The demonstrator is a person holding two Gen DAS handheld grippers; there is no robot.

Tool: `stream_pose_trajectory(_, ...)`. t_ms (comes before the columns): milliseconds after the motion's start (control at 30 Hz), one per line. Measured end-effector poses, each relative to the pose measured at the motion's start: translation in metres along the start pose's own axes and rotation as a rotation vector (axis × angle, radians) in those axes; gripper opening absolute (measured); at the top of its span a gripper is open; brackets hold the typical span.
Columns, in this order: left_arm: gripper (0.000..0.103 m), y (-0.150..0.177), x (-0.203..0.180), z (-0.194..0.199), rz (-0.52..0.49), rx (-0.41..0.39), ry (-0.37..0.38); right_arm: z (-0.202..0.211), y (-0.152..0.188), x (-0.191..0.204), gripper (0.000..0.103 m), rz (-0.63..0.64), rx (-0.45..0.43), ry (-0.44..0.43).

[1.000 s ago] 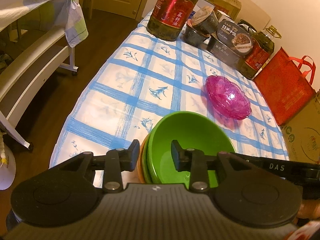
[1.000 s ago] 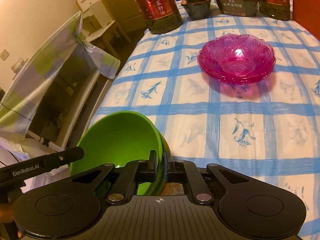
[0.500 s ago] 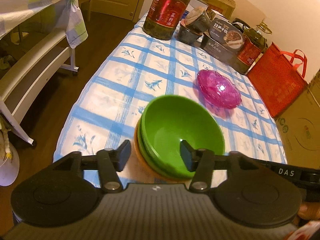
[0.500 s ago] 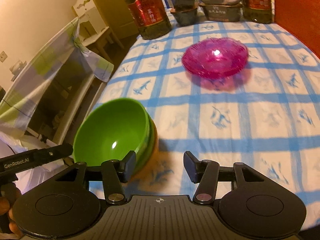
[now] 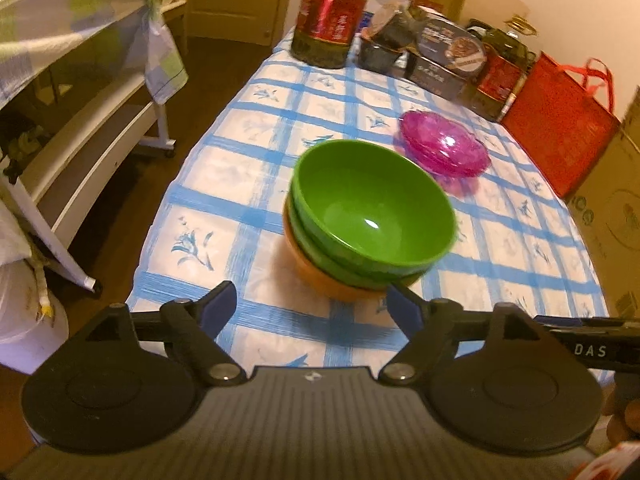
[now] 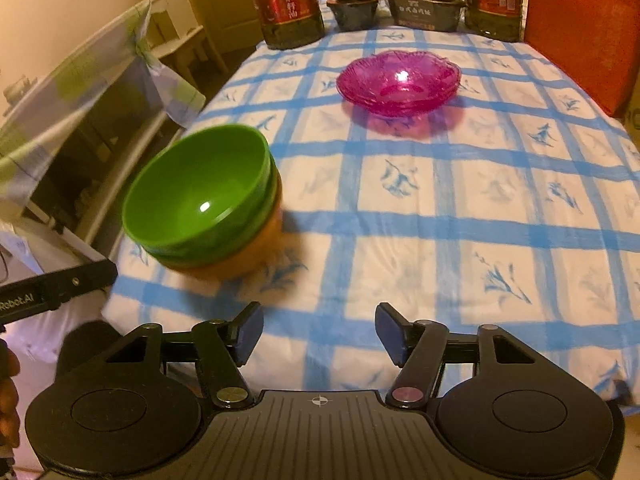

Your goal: Organize plates and bowls

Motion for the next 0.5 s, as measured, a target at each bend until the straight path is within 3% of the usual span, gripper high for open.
stream_pose_trajectory(500, 0.081, 0.018, -0.023, 0.004, -0.052, 0.038, 0.045, 0.013, 0.011, -0.012, 0.067, -0.029, -0.004, 0.022)
Point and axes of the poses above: each gripper's, at about its wrist camera, not at the fingertips, and z roughly against the way its jaws point, x to its left, y to its underside, the point moved 9 cm from there along -z, roughly the way its jaws point, and after that the axes turned 10 degrees about z, right-handed, at the moved point
